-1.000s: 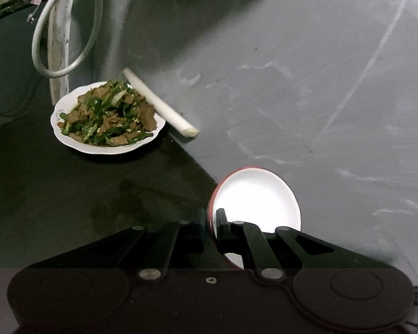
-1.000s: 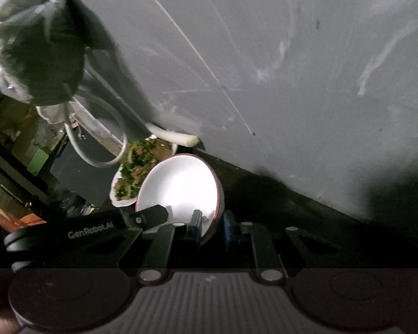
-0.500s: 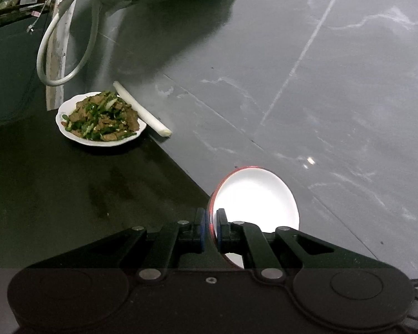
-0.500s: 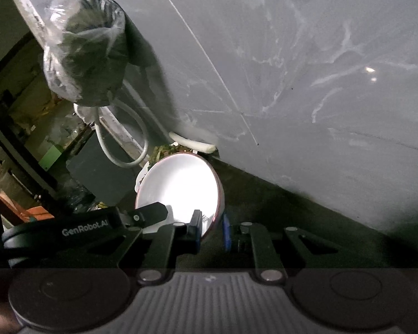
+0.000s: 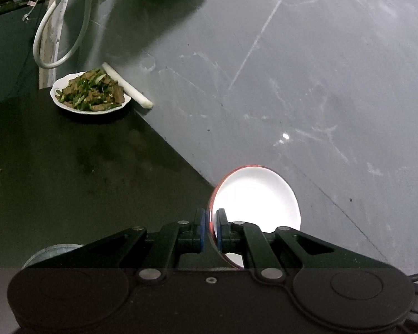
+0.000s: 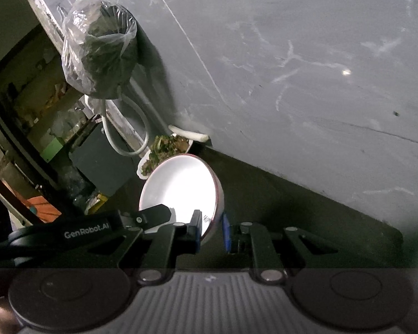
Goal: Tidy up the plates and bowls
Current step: 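Lift the second white bowl and carry it toward the steel bowl, then lower the second white bowl into the first white bowl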
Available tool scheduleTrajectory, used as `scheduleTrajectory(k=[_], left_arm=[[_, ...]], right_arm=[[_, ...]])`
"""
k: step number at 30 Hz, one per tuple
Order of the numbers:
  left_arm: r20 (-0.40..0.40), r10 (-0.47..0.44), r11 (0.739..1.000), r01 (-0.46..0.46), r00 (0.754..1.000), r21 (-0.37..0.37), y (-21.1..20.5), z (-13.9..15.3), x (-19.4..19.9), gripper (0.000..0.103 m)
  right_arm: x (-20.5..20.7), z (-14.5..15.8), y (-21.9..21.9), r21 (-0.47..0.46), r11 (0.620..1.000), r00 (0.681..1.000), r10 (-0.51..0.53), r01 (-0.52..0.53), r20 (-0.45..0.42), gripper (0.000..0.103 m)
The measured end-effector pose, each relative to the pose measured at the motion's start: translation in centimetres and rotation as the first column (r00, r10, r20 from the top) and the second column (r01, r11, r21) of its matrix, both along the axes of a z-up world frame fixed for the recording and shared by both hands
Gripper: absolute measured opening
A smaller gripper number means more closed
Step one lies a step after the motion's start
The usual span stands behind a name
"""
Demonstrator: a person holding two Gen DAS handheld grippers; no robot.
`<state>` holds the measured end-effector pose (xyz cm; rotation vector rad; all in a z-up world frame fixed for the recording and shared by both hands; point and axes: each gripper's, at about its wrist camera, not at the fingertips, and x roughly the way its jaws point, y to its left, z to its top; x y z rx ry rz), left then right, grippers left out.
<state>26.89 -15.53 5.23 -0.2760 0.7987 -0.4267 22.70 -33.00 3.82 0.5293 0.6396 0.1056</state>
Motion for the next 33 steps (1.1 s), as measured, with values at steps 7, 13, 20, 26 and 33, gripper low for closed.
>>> scheduleTrajectory(k=[7, 13, 20, 26, 33], left_arm=[[0.008, -0.028, 0.999, 0.028, 1.000, 0.041, -0.9, -0.8, -2.3, 0.006], [-0.025, -0.056, 0.997, 0.057, 0.998, 0.053, -1.3, -1.9, -3.2, 0.006], [-0.059, -0.101, 0.991, 0.105, 0.993, 0.084, -1.7, -3.6, -4.4, 0.007], [-0.103, -0.118, 0.986, 0.129, 0.988, 0.107, -2.2, -4.9, -4.6, 0.008], [-0.130, -0.123, 0.978, 0.142, 0.984, 0.151, -3.1, -5.2, -4.1, 0.008]], right_arm=[[-3.0, -1.1, -0.3, -0.008, 1.000, 0.999, 0.011, -0.011, -0.032, 0.018], [-4.4, -2.4, -0.5, -0.011, 1.000, 0.997, 0.013, -0.014, -0.071, 0.018], [-5.7, -3.6, -0.7, -0.026, 0.999, 0.992, 0.020, -0.024, -0.125, 0.018], [-6.3, -4.6, -0.8, -0.026, 0.999, 0.983, 0.026, -0.031, -0.180, 0.018], [-5.6, -5.5, -1.1, -0.027, 0.998, 0.967, 0.040, -0.049, -0.252, 0.018]])
